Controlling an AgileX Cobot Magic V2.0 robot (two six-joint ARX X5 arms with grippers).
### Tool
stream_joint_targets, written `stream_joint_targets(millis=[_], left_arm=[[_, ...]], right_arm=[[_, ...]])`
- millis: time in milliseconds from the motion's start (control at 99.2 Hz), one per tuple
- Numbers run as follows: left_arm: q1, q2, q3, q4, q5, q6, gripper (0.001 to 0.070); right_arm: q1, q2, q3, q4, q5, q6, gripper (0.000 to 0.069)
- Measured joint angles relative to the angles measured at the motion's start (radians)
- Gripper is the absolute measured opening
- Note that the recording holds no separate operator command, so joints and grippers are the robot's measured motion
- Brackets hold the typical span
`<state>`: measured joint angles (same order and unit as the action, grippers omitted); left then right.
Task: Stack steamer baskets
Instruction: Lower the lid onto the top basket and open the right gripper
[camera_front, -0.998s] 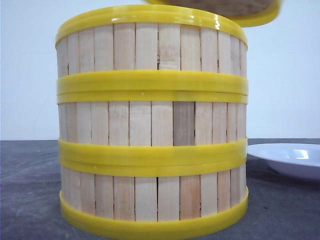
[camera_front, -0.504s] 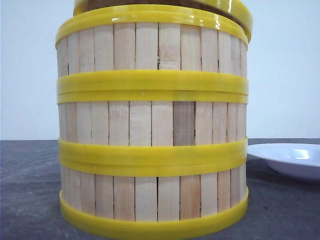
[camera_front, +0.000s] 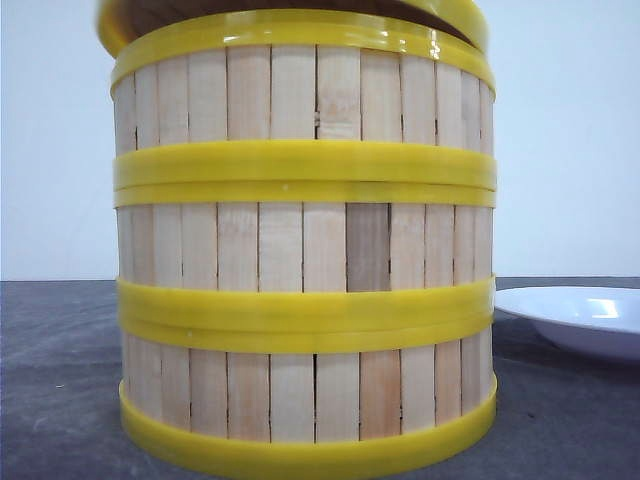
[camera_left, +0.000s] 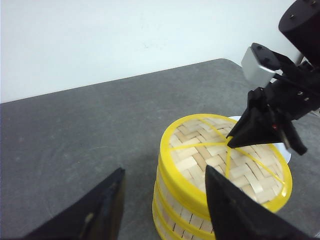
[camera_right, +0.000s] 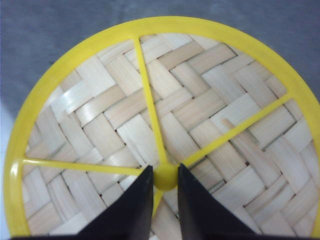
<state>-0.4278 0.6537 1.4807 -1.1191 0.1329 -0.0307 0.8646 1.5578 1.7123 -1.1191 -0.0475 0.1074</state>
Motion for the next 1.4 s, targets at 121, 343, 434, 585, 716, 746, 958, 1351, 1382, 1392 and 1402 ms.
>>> stream_joint_targets(millis=[121, 343, 434, 585, 716, 746, 958, 1351, 1382, 1392, 1402], left_arm=[[0.000, 0.000, 0.000, 0.000, 0.000, 0.000, 0.0300], [0.000, 0.000, 0.000, 0.000, 0.000, 0.000, 0.0300], [0.000, 0.000, 0.000, 0.000, 0.000, 0.000, 0.0300], [0.000, 0.000, 0.000, 0.000, 0.000, 0.000, 0.0300], [0.000, 0.000, 0.000, 0.000, 0.000, 0.000, 0.0300], [0.000, 0.000, 0.000, 0.000, 0.000, 0.000, 0.0300], [0.000, 0.000, 0.000, 0.000, 0.000, 0.000, 0.0300], [0.000, 0.000, 0.000, -0.002, 0.000, 0.000, 0.0300], [0.000, 0.000, 0.000, -0.003, 0.000, 0.000, 0.0300], [0.000, 0.000, 0.000, -0.003, 0.000, 0.000, 0.0300], [0.000, 0.000, 0.000, -0.003, 0.000, 0.000, 0.0300]], right_arm=[[-0.002, 0.012, 0.000, -0.006, 0.023, -0.003, 0.0054], [-0.002, 0.015, 0.000, -0.005, 0.023, -0.006, 0.0054], [0.000, 0.016, 0.000, -0.002, 0.021, -0.006, 0.0054], [0.006, 0.016, 0.000, 0.000, 0.021, -0.006, 0.0054], [0.021, 0.016, 0.000, -0.002, 0.024, -0.006, 0.0054], [0.025, 0.017, 0.000, -0.002, 0.025, -0.006, 0.0054], [0.030, 0.017, 0.000, -0.004, 0.026, -0.007, 0.0054], [0.030, 0.017, 0.000, 0.001, 0.025, -0.007, 0.0108], [0.030, 0.018, 0.000, 0.009, 0.023, -0.007, 0.0154], [0.030, 0.018, 0.000, 0.011, 0.023, -0.007, 0.0170], [0.030, 0.018, 0.000, 0.013, 0.023, -0.007, 0.0187]])
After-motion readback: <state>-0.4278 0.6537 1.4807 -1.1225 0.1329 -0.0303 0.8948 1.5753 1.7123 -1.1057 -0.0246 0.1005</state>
